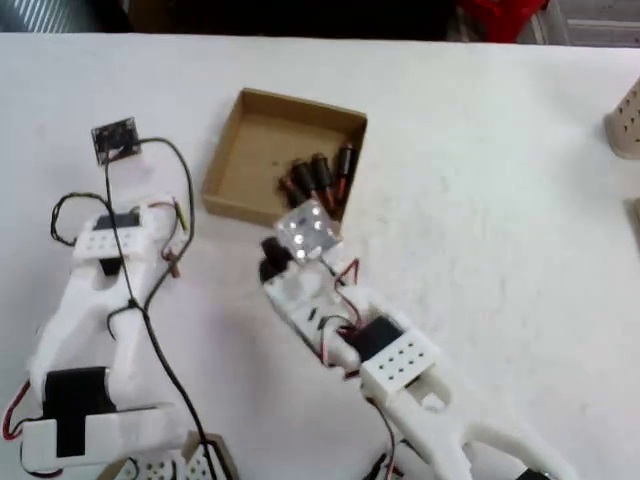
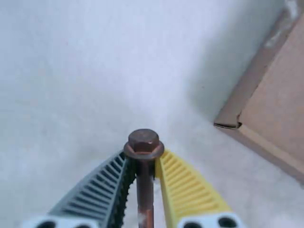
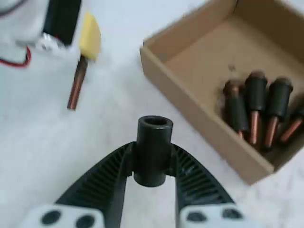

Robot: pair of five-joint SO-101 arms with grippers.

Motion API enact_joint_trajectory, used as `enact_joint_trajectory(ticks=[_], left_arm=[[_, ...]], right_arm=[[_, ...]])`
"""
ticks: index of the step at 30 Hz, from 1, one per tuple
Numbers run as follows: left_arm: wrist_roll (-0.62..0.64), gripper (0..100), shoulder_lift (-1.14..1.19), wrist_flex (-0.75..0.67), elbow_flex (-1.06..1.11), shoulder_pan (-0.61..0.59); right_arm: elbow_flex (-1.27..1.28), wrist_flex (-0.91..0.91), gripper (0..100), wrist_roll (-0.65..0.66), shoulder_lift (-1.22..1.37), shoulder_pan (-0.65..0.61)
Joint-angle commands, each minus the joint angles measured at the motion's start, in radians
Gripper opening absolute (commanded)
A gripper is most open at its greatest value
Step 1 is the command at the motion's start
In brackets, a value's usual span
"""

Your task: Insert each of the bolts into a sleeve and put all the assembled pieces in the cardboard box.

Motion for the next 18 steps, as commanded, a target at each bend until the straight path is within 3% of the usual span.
enact_joint_trajectory(ticks=[1,6,13,18], left_arm=[[-0.002,2,-0.05,-0.023,-0.008,-0.01],[-0.005,2,-0.05,-0.035,-0.008,-0.01],[-0.006,2,-0.05,-0.132,0.04,-0.01],[-0.006,2,-0.05,-0.135,0.043,-0.01]], right_arm=[[0.025,-0.232,1.7,-0.011,0.033,-0.005],[0.126,-0.625,1.7,-0.011,0.203,-0.022],[0.129,-0.932,1.7,-0.014,0.394,-0.047],[0.129,-1.173,1.6,-0.166,0.57,-0.101]])
